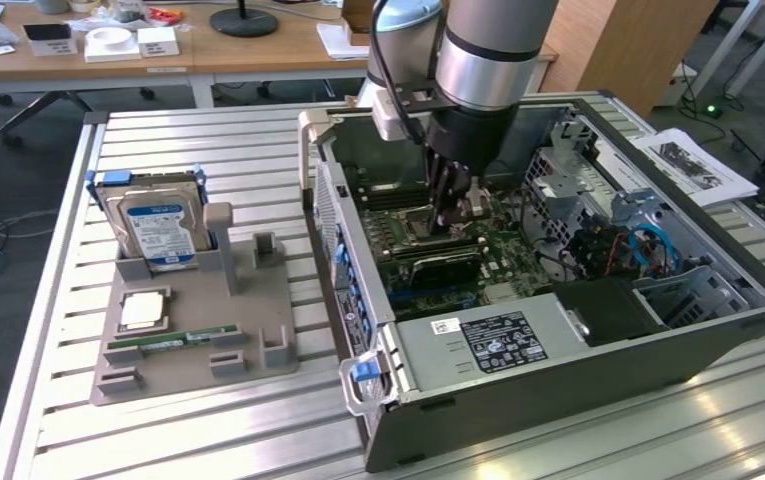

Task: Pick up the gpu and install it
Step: 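Press down on the gpu until it lock into place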

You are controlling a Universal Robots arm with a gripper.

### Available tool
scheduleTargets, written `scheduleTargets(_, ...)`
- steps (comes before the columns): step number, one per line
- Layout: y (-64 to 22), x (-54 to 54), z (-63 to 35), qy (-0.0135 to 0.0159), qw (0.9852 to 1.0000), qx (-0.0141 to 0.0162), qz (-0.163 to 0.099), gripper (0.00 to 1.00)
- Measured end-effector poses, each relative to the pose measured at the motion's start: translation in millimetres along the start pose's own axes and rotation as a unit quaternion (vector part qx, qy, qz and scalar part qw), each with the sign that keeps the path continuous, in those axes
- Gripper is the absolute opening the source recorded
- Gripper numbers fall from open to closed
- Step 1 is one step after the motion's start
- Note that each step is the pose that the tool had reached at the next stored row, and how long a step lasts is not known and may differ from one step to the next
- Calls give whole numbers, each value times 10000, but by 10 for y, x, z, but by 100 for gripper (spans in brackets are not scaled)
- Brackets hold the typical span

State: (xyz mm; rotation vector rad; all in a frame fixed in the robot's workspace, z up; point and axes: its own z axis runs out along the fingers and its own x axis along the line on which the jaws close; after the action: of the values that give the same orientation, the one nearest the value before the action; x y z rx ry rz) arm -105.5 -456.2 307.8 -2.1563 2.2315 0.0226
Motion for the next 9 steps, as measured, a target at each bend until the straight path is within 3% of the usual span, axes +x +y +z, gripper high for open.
scheduleTargets(9, 1, 1, 23, 1, 10000, -1, 0, 11)
